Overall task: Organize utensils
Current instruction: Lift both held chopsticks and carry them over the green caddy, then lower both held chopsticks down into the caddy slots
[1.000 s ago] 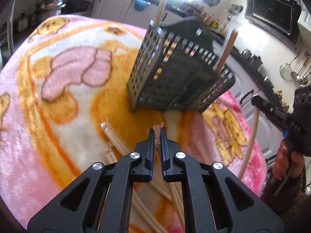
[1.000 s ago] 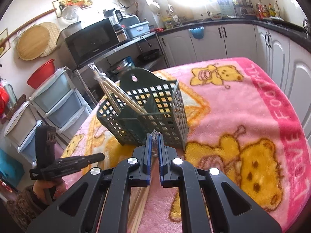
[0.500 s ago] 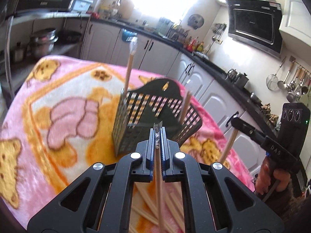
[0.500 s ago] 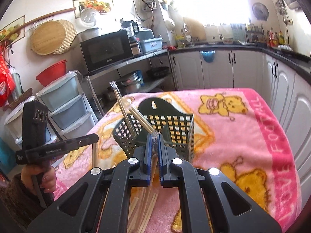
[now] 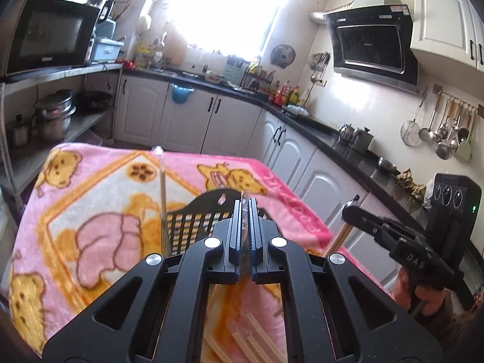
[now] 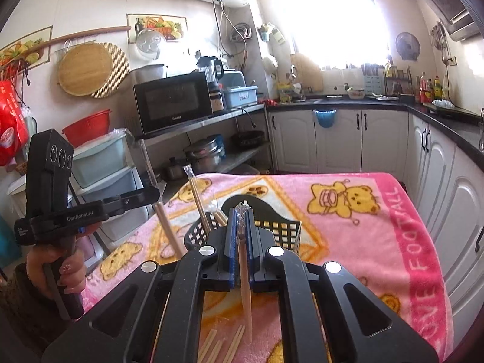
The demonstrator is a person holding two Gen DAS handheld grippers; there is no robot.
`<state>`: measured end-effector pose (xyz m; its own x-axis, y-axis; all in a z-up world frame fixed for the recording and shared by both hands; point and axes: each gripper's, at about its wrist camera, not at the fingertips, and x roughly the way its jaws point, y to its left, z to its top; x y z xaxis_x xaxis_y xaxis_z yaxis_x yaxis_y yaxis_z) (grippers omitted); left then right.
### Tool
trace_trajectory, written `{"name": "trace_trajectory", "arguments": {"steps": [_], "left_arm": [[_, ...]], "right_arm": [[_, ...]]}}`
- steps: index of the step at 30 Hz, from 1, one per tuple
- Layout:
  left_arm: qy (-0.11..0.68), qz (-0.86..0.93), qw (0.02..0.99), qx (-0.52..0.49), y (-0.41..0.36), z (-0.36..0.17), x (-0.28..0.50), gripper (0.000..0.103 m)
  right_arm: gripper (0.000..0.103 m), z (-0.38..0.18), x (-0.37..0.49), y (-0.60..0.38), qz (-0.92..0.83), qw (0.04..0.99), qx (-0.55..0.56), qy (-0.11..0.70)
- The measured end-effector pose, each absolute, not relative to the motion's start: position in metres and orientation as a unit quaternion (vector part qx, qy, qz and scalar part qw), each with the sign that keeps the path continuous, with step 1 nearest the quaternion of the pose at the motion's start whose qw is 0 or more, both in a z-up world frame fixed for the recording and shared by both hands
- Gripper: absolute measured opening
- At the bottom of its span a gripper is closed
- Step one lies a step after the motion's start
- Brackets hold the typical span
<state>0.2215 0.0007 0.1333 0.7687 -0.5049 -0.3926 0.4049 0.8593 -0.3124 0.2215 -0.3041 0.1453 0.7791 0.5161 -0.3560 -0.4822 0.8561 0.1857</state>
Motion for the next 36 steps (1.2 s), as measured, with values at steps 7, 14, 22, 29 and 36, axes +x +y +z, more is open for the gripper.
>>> {"name": "trace_trajectory", "arguments": {"steps": [7, 14, 22, 29, 36], "left_arm": [[0.206, -0.256, 0.938, -0.106, -0.005, 0.160, 0.224, 0.002], [0.163, -0.259, 0.946, -0.106, -0.005, 0.192, 0.226, 0.002], [0.131, -0.250, 0.953, -0.108, -0.005, 0.221, 0.235, 0.002], [0.117, -0.243, 0.956, -0.114, -0.005, 0.231, 0.247, 0.002], [0.117, -0.236, 0.956, -0.129, -0.001, 0.229, 0.263, 0.002]], "right_arm": [[0.006, 0.159, 0.220, -0.304, 0.267, 0.945, 0.042, 0.182], [0.006, 0.179, 0.221, -0.303, 0.270, 0.949, 0.043, 0.158], [0.006, 0.207, 0.228, -0.299, 0.272, 0.953, 0.038, 0.124], [0.006, 0.233, 0.240, -0.297, 0.271, 0.957, 0.035, 0.095], [0.006, 0.245, 0.257, -0.301, 0.258, 0.962, 0.042, 0.078]]}}
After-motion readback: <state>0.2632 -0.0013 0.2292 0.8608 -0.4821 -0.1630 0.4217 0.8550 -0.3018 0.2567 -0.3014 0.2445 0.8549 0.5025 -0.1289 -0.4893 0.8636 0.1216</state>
